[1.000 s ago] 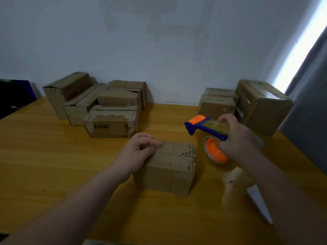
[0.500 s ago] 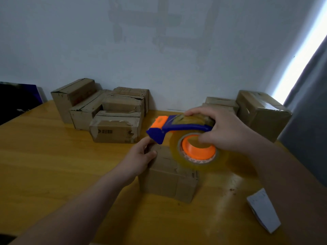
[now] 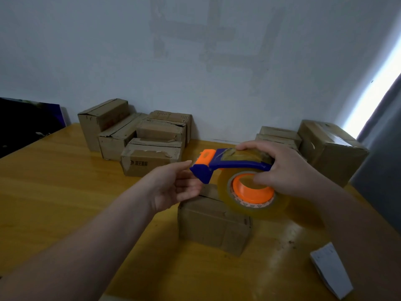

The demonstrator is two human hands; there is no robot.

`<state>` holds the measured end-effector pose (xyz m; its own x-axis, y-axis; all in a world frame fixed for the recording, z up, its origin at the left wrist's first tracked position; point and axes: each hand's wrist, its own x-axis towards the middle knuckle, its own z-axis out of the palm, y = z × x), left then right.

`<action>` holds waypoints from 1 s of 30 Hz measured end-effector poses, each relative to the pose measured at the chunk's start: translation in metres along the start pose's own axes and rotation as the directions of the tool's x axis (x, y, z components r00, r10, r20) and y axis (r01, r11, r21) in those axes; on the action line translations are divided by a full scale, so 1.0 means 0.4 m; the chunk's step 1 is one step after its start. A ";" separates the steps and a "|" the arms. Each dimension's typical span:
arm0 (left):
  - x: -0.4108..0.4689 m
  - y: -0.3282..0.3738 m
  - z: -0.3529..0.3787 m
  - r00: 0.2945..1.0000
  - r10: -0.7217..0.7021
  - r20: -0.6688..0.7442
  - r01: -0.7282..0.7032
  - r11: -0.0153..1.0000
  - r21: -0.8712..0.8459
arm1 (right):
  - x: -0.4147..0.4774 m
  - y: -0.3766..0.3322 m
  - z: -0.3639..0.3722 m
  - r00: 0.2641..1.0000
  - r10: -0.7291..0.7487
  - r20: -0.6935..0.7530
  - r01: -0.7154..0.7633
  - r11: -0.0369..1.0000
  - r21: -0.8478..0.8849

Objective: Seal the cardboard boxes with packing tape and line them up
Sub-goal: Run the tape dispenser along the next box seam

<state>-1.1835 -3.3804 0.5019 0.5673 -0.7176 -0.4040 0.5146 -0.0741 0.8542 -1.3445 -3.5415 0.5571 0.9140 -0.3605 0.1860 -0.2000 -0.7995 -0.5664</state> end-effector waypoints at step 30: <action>0.035 -0.052 -0.076 0.946 0.261 -0.190 -0.200 0.935 0.291 | -0.001 -0.048 -0.079 0.957 0.053 0.286 -0.003 0.985 -0.170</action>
<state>-1.1666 -3.3681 0.4687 0.7938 -0.5665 -0.2212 0.1807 -0.1277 0.9752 -1.3520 -3.5411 0.5932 0.9649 -0.2498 -0.0815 -0.2604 -0.8684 -0.4219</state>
